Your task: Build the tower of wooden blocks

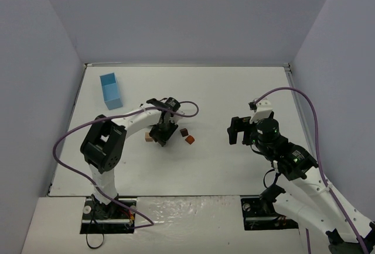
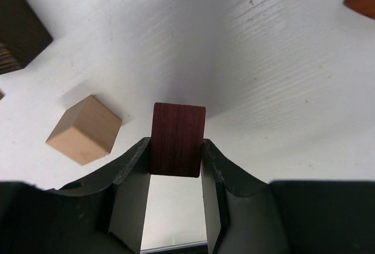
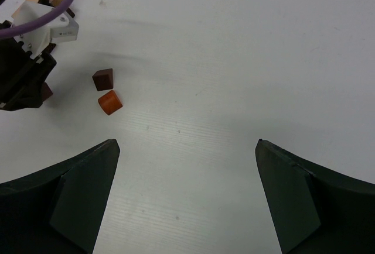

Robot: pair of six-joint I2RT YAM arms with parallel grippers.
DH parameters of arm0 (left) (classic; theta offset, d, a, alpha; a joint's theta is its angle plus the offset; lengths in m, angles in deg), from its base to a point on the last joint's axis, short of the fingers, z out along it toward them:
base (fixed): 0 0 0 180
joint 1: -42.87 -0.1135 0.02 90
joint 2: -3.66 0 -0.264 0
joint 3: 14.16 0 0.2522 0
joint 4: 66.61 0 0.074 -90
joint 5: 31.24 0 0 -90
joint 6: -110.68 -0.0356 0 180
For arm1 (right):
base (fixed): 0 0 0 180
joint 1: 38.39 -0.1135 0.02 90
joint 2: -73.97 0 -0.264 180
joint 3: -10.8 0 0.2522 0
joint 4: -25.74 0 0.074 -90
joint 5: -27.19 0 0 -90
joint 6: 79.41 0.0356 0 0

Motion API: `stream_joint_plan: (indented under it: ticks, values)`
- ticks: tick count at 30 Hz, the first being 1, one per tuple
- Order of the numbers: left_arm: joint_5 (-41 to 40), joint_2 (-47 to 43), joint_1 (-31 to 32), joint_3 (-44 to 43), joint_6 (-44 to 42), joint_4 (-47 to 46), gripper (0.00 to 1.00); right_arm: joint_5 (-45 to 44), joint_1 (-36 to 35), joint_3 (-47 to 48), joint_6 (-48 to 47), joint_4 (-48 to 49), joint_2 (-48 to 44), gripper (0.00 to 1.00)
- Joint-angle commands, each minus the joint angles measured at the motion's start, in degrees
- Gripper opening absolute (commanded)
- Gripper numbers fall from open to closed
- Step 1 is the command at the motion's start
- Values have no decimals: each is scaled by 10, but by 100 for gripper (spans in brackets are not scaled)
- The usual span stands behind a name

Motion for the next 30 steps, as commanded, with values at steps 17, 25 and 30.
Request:
stream_joint_plan:
  ticks: [17, 25, 30]
  values:
    - [3, -23, -91, -289, 24, 142, 10, 42, 66, 104, -89, 159, 172, 100]
    - [0, 19, -127, -341, -16, 141, 10, 59, 121, 92, -96, 196, 202, 100]
    - [9, 45, -139, -366, -7, 138, 10, 67, 131, 99, -107, 221, 212, 100]
